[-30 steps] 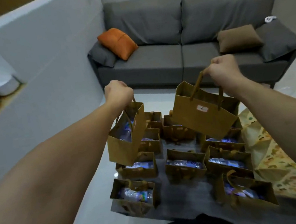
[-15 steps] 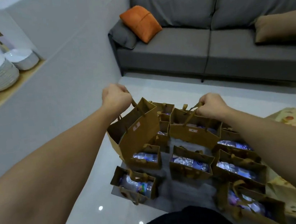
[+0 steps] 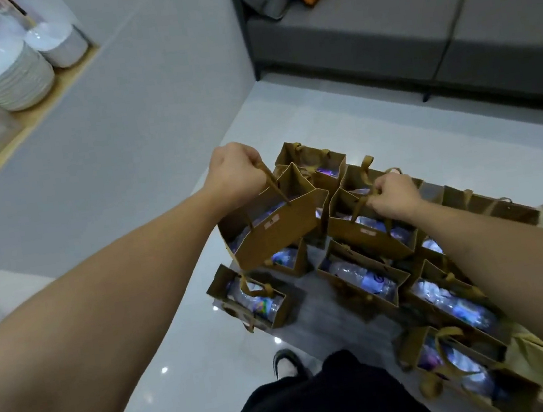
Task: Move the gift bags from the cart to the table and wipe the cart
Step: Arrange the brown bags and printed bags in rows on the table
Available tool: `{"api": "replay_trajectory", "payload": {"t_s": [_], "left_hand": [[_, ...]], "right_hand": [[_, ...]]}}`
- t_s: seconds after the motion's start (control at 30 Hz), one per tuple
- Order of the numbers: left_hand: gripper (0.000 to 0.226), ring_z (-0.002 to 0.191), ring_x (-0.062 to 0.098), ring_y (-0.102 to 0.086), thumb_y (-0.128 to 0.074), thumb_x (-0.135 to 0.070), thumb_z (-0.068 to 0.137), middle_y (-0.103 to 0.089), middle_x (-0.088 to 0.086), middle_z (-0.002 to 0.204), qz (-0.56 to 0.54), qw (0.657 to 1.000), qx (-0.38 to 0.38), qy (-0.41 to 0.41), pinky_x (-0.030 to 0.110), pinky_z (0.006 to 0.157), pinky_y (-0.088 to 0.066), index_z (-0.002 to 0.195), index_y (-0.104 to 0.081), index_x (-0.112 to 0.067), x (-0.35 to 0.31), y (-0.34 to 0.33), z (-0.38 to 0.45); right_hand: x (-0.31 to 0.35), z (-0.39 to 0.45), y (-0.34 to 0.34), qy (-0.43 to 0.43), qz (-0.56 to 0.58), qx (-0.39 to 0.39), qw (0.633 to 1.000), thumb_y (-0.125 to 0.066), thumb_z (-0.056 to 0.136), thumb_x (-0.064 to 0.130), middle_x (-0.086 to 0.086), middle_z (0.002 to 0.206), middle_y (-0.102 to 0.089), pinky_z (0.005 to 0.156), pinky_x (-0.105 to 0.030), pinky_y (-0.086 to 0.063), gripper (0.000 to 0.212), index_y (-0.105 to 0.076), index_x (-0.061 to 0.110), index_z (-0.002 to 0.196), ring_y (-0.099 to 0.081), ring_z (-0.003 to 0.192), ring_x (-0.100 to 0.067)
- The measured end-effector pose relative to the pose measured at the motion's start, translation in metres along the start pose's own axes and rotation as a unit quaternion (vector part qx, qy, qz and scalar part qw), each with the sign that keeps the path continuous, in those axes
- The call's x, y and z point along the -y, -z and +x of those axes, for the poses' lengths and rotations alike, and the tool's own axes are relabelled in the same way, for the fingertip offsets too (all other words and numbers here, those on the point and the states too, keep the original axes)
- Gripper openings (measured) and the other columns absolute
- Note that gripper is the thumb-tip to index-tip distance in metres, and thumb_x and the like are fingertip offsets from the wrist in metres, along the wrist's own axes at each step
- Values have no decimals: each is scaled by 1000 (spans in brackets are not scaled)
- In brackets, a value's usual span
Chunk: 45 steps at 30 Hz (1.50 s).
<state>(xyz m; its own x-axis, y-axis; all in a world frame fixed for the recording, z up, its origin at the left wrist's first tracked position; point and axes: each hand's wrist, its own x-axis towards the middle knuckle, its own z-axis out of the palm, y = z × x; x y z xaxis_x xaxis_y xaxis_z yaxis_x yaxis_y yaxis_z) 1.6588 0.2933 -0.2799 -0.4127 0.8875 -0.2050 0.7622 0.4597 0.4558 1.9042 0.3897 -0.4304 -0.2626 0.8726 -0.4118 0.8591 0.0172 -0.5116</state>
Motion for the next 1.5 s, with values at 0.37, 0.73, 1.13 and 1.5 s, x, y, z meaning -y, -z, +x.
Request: {"api": "replay_trajectory", "payload": {"t_s": [0.37, 0.73, 1.13, 1.5], "left_hand": [[29, 67, 23, -55, -47, 11, 68, -63, 18, 76, 21, 1000, 17, 9, 39, 60, -59, 68, -69, -8, 18, -14, -3], [31, 63, 16, -50, -47, 12, 74, -51, 5, 65, 11, 999, 32, -22, 27, 54, -47, 66, -64, -12, 42, -31, -17], [29, 61, 13, -45, -48, 12, 72, -46, 1, 57, -37, 979, 126, -153, 12, 43, -36, 55, -59, -9, 42, -20, -42], [17, 65, 7, -51, -52, 12, 73, -53, 5, 60, -37, 928, 236, -286, 28, 65, -55, 68, -66, 4, 14, -58, -87]], "right_hand": [[-38, -55, -84, 48, -106, -126, 985, -67, 93, 32, -3, 105, -58, 81, -35, -51, 21, -62, 18, 108, -53, 95, -18], [-67, -85, -177, -146, -80, 112, 980, -60, 91, 17, -11, 124, -64, 95, -41, -53, 37, -64, 24, 127, -60, 115, -32], [-18, -159, -177, -196, 148, -98, 964, -66, 94, 19, -10, 116, -70, 99, -39, -49, 29, -69, 16, 123, -62, 114, -30], [-7, -220, -160, -269, 442, -230, 824, -52, 101, 50, -3, 98, -72, 74, -39, -58, 37, -70, 22, 117, -68, 86, -22]]}}
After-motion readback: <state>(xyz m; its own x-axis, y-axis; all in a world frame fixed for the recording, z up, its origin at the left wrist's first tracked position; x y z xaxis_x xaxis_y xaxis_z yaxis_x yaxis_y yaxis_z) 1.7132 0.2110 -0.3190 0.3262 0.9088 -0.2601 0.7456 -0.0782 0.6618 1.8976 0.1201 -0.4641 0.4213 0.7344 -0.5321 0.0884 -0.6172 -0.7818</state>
